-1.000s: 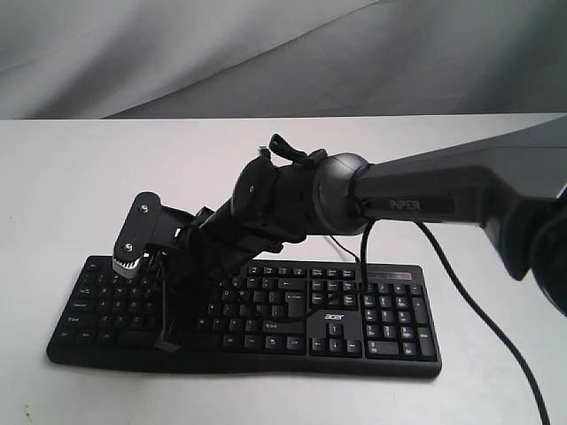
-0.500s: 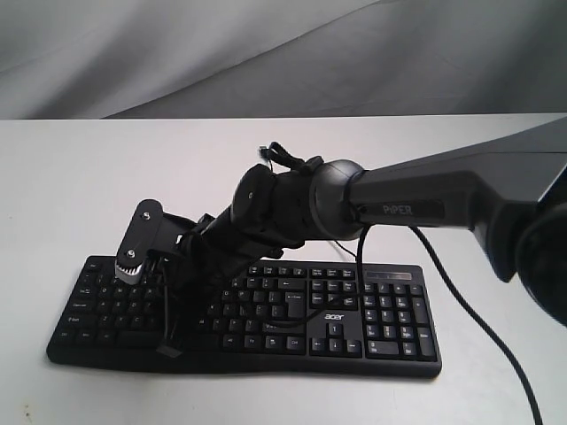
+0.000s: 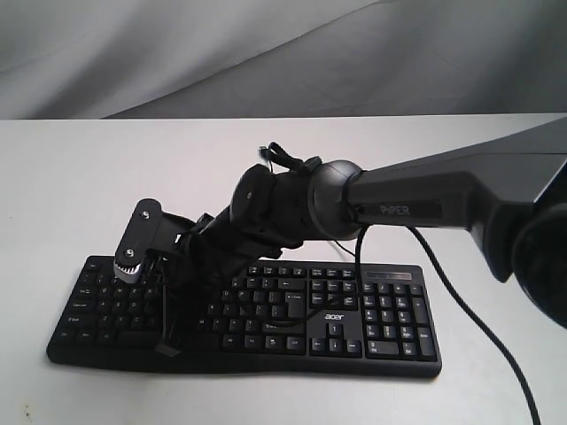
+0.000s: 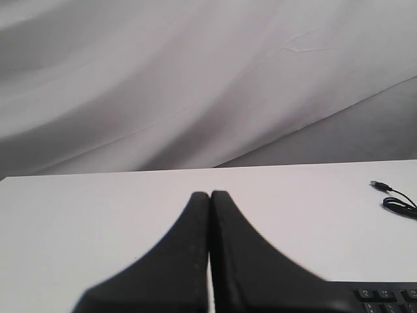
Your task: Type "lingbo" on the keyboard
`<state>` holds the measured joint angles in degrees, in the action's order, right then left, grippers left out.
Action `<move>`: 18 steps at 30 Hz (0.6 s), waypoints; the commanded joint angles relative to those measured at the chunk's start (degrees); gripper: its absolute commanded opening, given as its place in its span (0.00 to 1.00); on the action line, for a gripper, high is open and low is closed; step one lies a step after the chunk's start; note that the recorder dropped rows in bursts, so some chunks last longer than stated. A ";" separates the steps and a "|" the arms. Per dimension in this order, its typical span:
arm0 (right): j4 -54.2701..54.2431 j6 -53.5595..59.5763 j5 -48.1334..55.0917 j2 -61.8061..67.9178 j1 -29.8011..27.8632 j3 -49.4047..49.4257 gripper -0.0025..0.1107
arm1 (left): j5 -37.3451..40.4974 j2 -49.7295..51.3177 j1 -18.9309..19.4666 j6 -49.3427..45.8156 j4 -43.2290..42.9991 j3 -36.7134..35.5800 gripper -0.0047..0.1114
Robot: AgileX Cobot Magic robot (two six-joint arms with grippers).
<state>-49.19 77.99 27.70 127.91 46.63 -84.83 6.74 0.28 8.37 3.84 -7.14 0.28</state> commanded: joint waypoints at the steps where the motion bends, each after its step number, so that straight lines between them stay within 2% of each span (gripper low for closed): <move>1: 2.30 -1.49 2.29 -3.34 0.11 0.00 0.02 | -0.50 -0.28 -0.38 0.12 -0.01 -0.28 0.04; 6: 3.60 -3.61 6.05 -4.51 0.22 0.11 0.02 | -0.50 -0.28 -0.38 0.12 -0.01 -0.28 0.04; 18: 3.23 -2.82 5.71 -4.39 0.22 2.51 0.02 | -0.50 -0.28 -0.38 0.12 -0.01 -0.28 0.04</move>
<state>-45.91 74.80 33.30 123.76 46.63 -82.51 6.74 0.28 8.37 3.84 -7.14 0.28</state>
